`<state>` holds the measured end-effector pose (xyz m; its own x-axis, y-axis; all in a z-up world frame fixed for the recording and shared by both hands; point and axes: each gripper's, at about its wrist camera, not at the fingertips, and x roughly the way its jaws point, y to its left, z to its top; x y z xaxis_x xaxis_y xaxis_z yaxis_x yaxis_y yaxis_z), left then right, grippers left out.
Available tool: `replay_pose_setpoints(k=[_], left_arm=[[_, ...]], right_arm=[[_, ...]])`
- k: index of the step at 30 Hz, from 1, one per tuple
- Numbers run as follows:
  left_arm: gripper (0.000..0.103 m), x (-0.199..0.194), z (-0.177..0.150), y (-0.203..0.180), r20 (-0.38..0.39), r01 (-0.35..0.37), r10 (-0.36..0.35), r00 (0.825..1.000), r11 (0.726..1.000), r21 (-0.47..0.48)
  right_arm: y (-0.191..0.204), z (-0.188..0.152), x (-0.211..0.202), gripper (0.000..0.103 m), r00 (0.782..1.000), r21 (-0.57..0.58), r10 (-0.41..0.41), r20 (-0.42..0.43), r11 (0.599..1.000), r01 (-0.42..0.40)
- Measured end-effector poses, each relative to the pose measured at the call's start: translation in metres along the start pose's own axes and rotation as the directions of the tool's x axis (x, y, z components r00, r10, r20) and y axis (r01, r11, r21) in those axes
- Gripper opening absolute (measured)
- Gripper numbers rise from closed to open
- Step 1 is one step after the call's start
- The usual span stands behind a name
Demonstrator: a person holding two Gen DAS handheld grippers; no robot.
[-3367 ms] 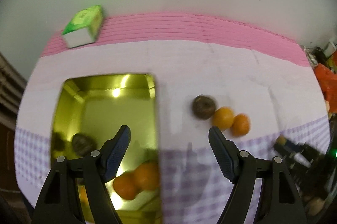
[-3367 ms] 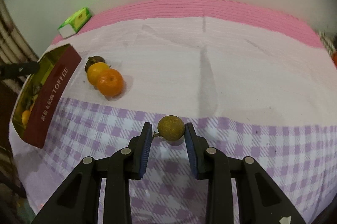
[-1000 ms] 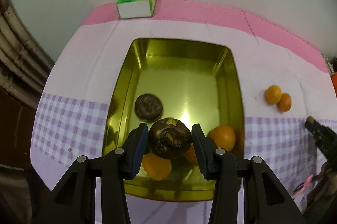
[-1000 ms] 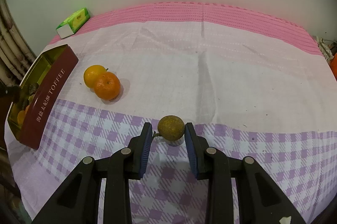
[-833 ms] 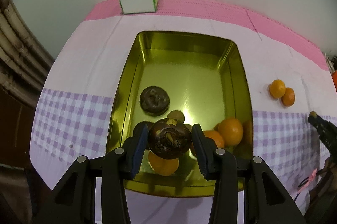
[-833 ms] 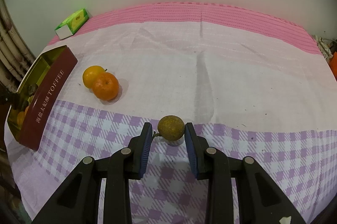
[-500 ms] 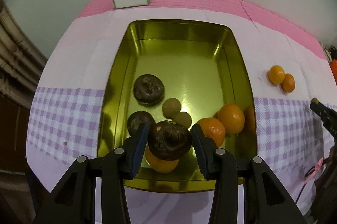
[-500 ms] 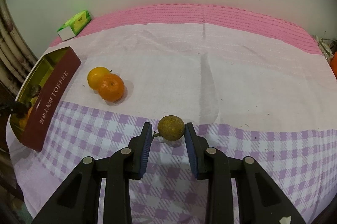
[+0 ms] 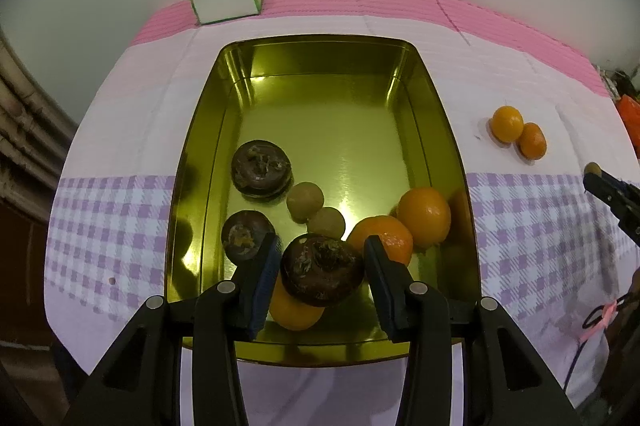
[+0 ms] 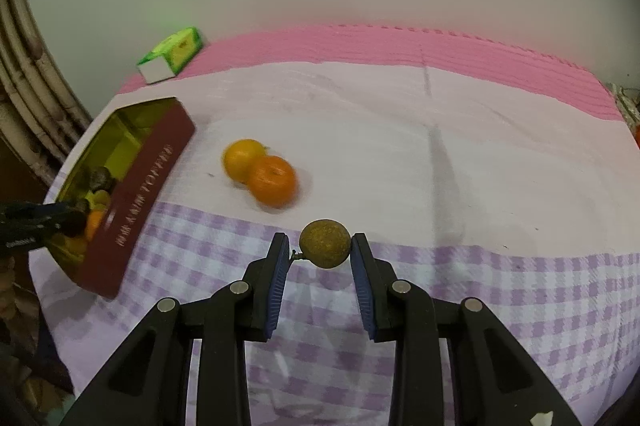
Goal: Organize fruits
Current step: 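Carry the dark persimmon into the tin tray and open left tool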
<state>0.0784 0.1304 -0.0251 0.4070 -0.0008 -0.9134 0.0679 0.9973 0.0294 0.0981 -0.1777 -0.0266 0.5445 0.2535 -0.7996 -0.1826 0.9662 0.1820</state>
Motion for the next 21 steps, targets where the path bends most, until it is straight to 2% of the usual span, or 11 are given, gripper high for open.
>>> replay_pose_setpoints(k=[6,13,19,21], left_arm=[[0.045,0.002,-0.001,0.001,-0.019,0.006,-0.006,1.000,1.000,-0.006],[0.045,-0.006,0.001,0.010,0.002,0.027,-0.027,1.000,0.999,-0.033],[0.047,-0.027,0.004,0.029,0.070,0.036,-0.029,0.997,0.995,-0.097],[0.053,-0.037,0.004,0.039,0.100,0.016,-0.002,0.995,0.990,-0.137]], right_arm=[[0.029,0.007,-0.001,0.029,1.000,-0.047,0.028,0.003,0.998,-0.028],[0.064,0.014,-0.003,0.029,0.997,-0.109,0.072,0.009,0.992,-0.070],[0.095,0.017,-0.005,0.029,0.992,-0.164,0.128,0.006,0.978,-0.125],[0.107,0.018,-0.005,0.029,0.988,-0.183,0.152,-0.001,0.972,-0.149]])
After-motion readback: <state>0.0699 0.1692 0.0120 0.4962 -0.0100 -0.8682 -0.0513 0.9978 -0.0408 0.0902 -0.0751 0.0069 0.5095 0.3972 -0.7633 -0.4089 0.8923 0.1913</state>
